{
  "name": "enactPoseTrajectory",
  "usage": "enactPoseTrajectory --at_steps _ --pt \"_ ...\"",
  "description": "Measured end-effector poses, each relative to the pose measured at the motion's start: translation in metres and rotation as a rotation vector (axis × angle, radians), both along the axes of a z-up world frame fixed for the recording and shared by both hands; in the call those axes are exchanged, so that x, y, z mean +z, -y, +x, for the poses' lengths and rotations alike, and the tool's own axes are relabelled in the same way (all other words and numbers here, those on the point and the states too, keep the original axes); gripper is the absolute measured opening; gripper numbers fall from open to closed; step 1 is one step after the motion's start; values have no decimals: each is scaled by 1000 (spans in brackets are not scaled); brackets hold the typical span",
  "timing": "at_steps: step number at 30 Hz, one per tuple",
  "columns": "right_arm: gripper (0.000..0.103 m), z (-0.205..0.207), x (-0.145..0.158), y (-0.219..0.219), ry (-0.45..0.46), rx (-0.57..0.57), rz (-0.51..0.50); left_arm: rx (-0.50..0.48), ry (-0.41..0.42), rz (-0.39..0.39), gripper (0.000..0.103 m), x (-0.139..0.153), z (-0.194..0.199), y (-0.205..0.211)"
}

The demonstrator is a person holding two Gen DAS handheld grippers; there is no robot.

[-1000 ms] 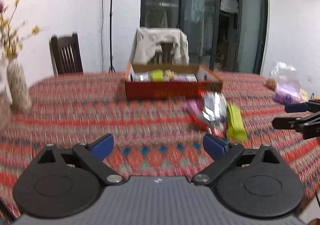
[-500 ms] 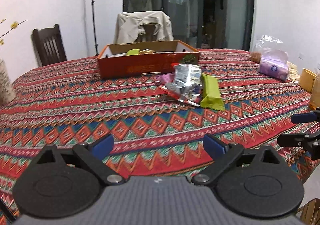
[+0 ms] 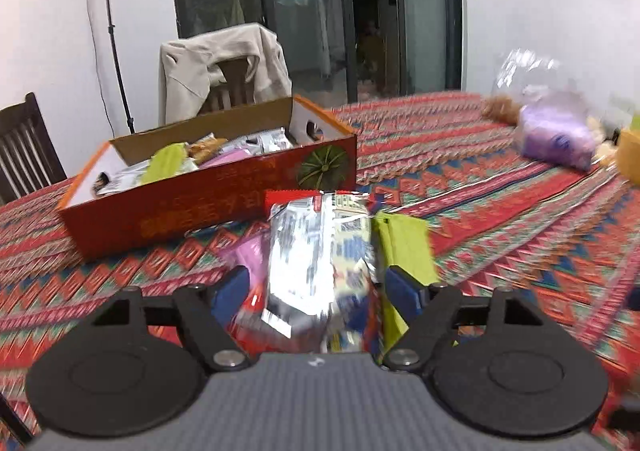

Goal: Organize snacks
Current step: 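Withdraw both tools and grasp a silver packet with the left tool, then grasp a green bar with the right tool while the left holds the silver packet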

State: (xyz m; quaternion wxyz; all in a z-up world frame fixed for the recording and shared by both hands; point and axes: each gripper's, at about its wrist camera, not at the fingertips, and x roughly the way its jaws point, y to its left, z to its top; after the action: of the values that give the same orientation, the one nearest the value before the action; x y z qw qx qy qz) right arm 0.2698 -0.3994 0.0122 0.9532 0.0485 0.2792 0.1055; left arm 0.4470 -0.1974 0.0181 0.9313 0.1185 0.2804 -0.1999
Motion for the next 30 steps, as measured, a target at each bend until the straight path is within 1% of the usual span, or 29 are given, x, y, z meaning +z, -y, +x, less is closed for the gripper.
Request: enactPoseTrajectory --at_steps 2,4,5,6,8,12,14,16,18,20,22,24,25,26,27,28,30 --pt "96 6 0 3 0 -2 13 16 -55 9 76 -10 20 8" --pt "96 12 -3 4 -10 -6 8 9 -82 -26 58 -14 27 5" --pt "96 15 -5 4 -17 -10 2 10 -78 -31 56 -13 25 3" --pt "96 18 -8 4 -26 -14 -2 12 -87 -35 56 -10 22 -2" --pt "96 25 -14 3 -47 -11 1 31 -108 -68 56 -2 13 -16" --pt "96 41 -18 -2 -52 7 23 81 -102 -193 56 15 -30 -78" --pt "96 51 -18 -7 -47 17 31 134 -104 -231 56 17 -53 -108" --pt "96 66 -19 -14 -49 36 52 201 -107 -222 56 14 -73 -133" --pt "96 82 -17 -21 -48 68 64 276 -93 -189 56 10 -89 -152" --pt "96 106 -15 -28 -61 95 51 333 -77 -161 56 7 -100 -169" --pt "95 134 -17 -34 -87 90 21 381 -71 -159 56 6 -108 -184" --pt "89 161 -24 -39 -132 44 0 408 -62 -172 56 7 -115 -196" --pt "82 169 -26 -43 -129 26 -29 417 -57 -178 56 8 -118 -201" --pt "69 172 -30 -48 -120 16 -65 424 -52 -182 56 8 -122 -206" --pt "68 172 -33 -53 -120 -2 -102 428 -47 -184 56 9 -125 -208" --pt "63 168 -34 -55 -110 -15 -117 429 -46 -185 56 9 -127 -212" --pt "55 155 -35 -56 -104 -16 -106 419 -53 -190 56 9 -131 -214"
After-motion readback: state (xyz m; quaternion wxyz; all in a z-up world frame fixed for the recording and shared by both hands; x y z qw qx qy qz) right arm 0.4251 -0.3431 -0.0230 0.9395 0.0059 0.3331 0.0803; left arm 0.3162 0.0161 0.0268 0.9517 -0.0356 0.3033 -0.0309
